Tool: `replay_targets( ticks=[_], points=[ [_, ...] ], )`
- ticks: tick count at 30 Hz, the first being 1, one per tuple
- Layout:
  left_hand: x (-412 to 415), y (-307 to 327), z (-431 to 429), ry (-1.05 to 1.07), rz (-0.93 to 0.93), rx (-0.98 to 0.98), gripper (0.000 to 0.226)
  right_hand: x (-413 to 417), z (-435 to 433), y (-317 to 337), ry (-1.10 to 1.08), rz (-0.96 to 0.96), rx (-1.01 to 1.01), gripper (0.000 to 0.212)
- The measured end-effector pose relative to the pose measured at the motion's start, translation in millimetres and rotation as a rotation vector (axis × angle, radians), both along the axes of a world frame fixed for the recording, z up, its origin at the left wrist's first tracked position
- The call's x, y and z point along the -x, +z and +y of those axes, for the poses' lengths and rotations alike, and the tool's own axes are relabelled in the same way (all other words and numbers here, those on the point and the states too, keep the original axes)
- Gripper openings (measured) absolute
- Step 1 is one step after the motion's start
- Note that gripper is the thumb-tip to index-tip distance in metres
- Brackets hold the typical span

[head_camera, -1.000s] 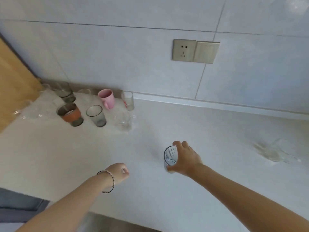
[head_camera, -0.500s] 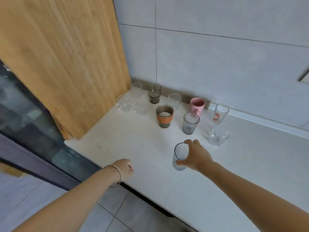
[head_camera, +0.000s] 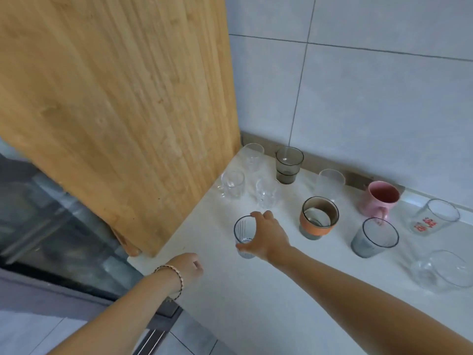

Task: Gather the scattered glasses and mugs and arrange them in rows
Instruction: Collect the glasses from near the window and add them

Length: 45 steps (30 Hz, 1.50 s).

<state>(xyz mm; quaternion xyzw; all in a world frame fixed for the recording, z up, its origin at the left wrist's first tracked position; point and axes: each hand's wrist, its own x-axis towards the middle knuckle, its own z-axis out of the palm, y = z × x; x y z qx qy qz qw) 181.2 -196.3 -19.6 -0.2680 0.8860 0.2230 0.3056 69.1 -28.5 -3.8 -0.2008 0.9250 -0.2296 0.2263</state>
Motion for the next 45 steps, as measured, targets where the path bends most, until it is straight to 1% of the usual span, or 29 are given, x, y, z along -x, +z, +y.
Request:
replay_targets(
  ticks=[4, 8, 10, 12, 14, 18, 20, 21, 24, 25, 27, 30, 31, 35, 38, 40, 42, 45],
  points=[
    [22, -4, -38, 0.022, -0.007, -0.006, 0.031, 24, -68, -5, 0.012, -0.017, 0.007, 0.085],
    [35, -7, -65, -0.024, -0.02, -0.036, 0.031, 34, -117, -13, 0.01, -0.018, -0.022, 0.086],
    [36, -11, -75, -0.043, -0.024, -0.054, 0.027, 33, -133, -19, -0.003, -0.024, -0.05, 0.086],
    [35, -15, -85, -0.071, -0.039, -0.07, 0.019, 28, -144, -25, -0.033, -0.042, -0.072, 0.086],
    [35, -18, -92, -0.141, -0.05, -0.089, 0.015, 20, -149, -29, -0.079, -0.053, -0.076, 0.087],
    [35, -19, -95, -0.297, -0.036, -0.12, 0.007, 3, -144, -26, -0.194, -0.114, 0.0, 0.095],
    [37, -20, -91, -0.369, -0.034, -0.109, 0.008, -4, -128, -21, -0.237, -0.125, -0.009, 0.088],
    [39, -20, -88, -0.409, -0.037, -0.1, 0.011, -7, -115, -20, -0.256, -0.132, -0.033, 0.081],
    [48, -17, -66, -0.546, -0.041, -0.096, 0.033, -22, -60, -17, -0.337, -0.209, -0.112, 0.057],
    [51, -13, -54, -0.597, -0.039, -0.1, 0.035, -30, -38, -16, -0.37, -0.238, -0.136, 0.05],
    [58, -5, -22, -0.711, -0.026, -0.116, 0.028, -48, 9, -10, -0.439, -0.275, -0.181, 0.042],
    [65, 10, 35, -0.867, 0.007, -0.149, 0.011, -82, 84, 0, -0.587, -0.3, -0.231, 0.04],
    [65, 12, 56, -0.903, 0.023, -0.157, 0.008, -96, 110, 4, -0.651, -0.305, -0.235, 0.04],
    [57, 22, 153, -1.096, 0.104, -0.153, 0.009, -156, 213, 22, -0.899, -0.286, -0.242, 0.039],
    [40, 32, 236, -1.25, 0.137, -0.157, 0.018, -207, 288, 37, -1.072, -0.252, -0.233, 0.039],
    [24, 37, 292, -1.328, 0.14, -0.155, 0.015, -240, 338, 44, -1.172, -0.246, -0.22, 0.039],
    [7, 40, 349, -1.386, 0.155, -0.166, 0.01, -272, 387, 50, -1.239, -0.229, -0.224, 0.038],
    [-24, 47, 430, -1.463, 0.187, -0.179, 0.01, -318, 456, 58, -1.305, -0.21, -0.243, 0.037]
  ],
)
